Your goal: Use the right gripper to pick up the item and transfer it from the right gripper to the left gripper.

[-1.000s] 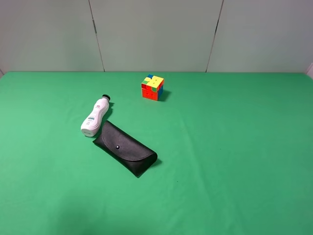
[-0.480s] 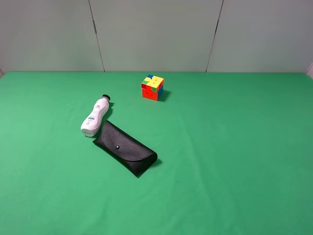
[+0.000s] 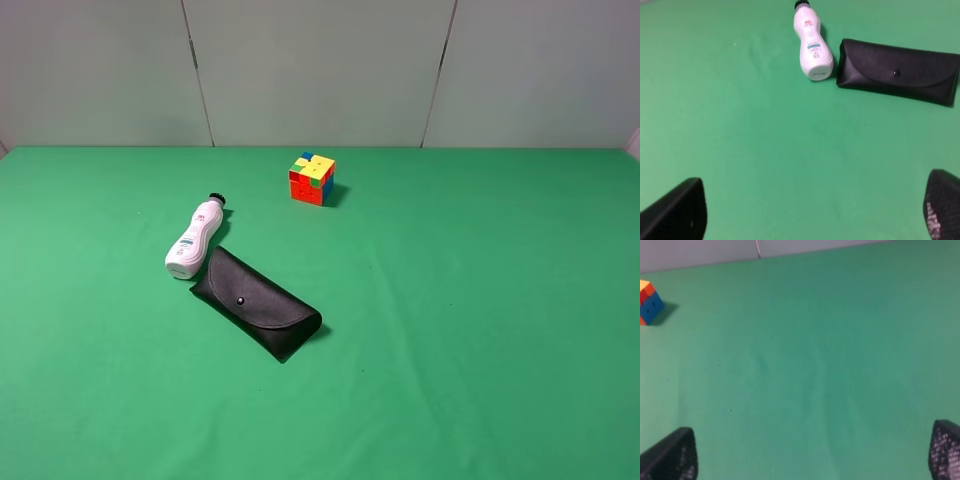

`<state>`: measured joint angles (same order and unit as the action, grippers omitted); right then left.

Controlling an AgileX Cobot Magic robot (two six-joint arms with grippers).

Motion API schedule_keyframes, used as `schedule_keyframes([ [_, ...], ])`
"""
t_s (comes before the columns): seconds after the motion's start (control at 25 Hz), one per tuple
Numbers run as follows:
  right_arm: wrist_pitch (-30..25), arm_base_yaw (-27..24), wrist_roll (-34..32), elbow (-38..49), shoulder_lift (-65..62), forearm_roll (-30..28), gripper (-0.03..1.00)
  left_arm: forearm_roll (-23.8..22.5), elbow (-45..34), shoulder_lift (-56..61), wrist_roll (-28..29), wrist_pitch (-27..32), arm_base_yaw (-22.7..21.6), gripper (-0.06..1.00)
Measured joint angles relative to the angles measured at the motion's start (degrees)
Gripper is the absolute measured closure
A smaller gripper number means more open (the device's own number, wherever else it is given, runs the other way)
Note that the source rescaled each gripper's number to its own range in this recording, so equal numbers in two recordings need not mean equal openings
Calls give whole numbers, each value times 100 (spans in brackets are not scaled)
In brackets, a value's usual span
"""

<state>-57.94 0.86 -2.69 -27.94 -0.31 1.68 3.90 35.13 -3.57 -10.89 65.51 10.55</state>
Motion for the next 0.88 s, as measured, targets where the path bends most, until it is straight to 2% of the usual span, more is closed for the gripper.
schedule_keyframes([
  [0.6, 0, 0, 0, 0, 0, 0, -3, -13, -59, 401, 227, 205, 0, 20],
  [0.88, 0, 0, 0, 0, 0, 0, -3, -390, -152, 401, 550, 210, 0, 20],
])
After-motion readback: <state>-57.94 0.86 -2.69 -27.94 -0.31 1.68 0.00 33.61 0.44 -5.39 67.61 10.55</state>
